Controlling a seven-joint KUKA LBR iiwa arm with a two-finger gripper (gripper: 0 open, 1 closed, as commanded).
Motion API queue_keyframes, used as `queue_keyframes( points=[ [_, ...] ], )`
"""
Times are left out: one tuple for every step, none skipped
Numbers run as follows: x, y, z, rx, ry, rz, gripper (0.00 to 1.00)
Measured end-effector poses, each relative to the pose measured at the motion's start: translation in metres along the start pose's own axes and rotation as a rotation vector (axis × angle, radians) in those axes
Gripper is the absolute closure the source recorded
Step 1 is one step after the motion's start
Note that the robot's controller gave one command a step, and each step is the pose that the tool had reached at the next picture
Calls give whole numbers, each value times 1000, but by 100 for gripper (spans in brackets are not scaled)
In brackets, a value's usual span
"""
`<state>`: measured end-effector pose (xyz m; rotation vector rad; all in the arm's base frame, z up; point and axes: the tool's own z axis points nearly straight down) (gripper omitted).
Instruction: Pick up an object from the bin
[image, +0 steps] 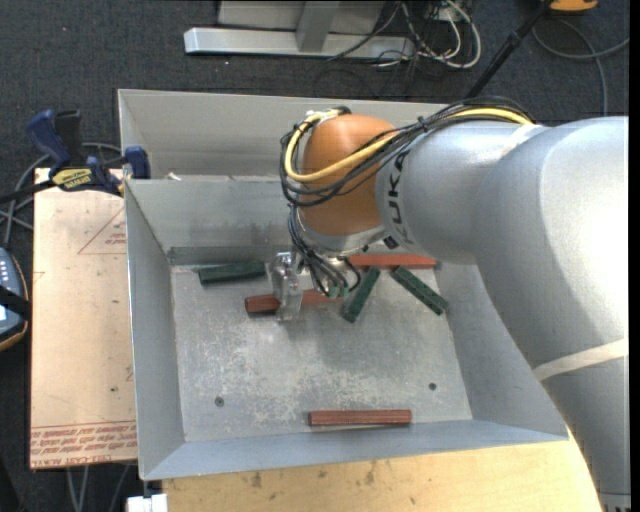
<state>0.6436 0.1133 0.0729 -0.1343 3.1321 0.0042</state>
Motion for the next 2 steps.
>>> queue_keyframes(
  points=[
    [31,-37,-140,2,-2,-295,100],
    [32,-37,-134,0,4,-211,100]
  ],
)
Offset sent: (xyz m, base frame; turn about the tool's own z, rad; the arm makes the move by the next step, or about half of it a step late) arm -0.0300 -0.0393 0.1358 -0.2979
